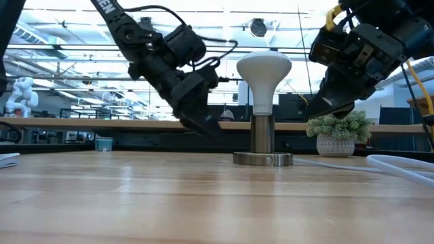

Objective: Screw lightbulb
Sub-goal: Remove the lightbulb from the lamp

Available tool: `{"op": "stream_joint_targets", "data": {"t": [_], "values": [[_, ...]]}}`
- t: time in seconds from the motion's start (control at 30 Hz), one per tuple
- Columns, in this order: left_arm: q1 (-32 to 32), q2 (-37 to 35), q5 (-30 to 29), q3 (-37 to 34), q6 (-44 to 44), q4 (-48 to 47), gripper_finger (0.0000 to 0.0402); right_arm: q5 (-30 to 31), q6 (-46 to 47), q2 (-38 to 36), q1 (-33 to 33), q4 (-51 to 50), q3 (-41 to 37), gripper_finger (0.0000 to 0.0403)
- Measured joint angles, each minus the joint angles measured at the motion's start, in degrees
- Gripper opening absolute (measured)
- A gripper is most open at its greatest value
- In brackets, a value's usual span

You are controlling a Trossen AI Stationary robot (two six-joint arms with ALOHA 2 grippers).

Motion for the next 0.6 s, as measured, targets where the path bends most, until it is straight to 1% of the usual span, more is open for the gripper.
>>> {"op": "stream_joint_targets", "data": {"t": [0.07,0.13,0.23,0.37,0.5,0.6], "values": [[-0.1,-0.68,-0.1,-0.09,-2.74,0.16,0.0337,0.0,-0.05,0.0,0.0,0.03,0.0,0.0],[-0.37,-0.57,-1.47,-0.07,-5.54,0.37,0.0337,0.0,-0.05,0.0,0.0,0.04,0.0,0.0],[-0.8,-0.21,-3.49,-0.15,-7.31,0.23,0.0337,-0.04,-0.02,0.0,0.0,0.17,0.0,0.0],[-1.66,0.0,-3.59,-0.13,-6.27,0.07,0.0337,0.09,-0.03,0.0,0.0,0.44,0.0,0.0],[-1.15,0.0,-4.05,-0.13,-5.07,0.47,0.0337,0.13,-0.07,0.0,0.0,0.51,0.0,0.0],[-0.33,0.0,-6.51,-0.13,-5.68,0.4,0.0337,-0.27,0.26,0.0,0.0,0.49,0.0,0.0]]}}
